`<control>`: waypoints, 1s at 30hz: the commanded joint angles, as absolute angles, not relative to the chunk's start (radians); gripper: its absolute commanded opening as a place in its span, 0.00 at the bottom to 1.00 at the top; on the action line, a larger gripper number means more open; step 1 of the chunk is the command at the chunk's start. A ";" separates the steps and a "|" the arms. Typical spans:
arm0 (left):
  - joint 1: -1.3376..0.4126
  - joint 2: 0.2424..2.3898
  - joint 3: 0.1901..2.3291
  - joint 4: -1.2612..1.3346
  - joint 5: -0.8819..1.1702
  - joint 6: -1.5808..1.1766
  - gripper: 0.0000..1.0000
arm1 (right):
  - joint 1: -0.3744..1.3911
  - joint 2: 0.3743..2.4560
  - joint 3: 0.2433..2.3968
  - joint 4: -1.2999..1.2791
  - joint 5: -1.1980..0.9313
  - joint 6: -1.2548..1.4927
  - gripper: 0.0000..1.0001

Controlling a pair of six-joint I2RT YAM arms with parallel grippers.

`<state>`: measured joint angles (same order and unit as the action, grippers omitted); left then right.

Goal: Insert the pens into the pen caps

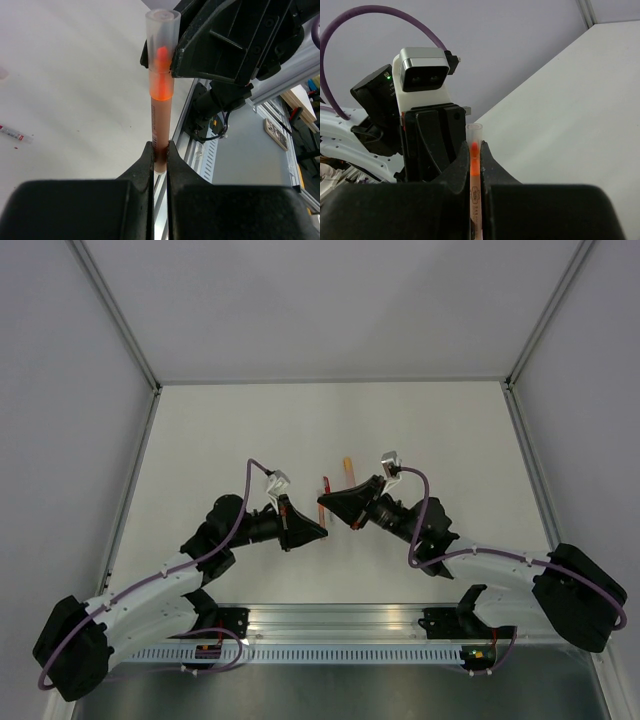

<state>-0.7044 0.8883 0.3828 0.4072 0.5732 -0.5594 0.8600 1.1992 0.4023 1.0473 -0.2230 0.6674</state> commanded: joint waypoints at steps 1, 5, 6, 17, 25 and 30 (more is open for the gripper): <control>-0.696 0.825 0.400 0.453 0.401 -0.548 0.02 | 0.925 1.230 0.429 0.965 -0.288 0.634 0.00; -0.689 0.779 0.391 0.433 0.367 -0.554 0.02 | 0.948 1.207 0.436 0.911 -0.250 0.578 0.00; -0.689 0.772 0.390 0.433 0.379 -0.551 0.02 | 0.951 1.201 0.434 0.907 -0.245 0.575 0.00; -0.689 0.765 0.390 0.454 0.445 -0.532 0.02 | 0.951 1.117 0.451 0.781 -0.201 0.520 0.00; -0.689 0.814 0.399 0.491 0.532 -0.532 0.02 | 0.950 1.085 0.482 0.716 -0.186 0.480 0.40; -0.689 0.838 0.408 0.497 0.563 -0.534 0.02 | 0.951 1.039 0.506 0.674 -0.121 0.440 0.58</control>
<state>-0.6914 0.8280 0.3706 0.4236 0.5335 -0.5484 0.9474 1.0817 0.4683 0.7116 -0.1490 0.4889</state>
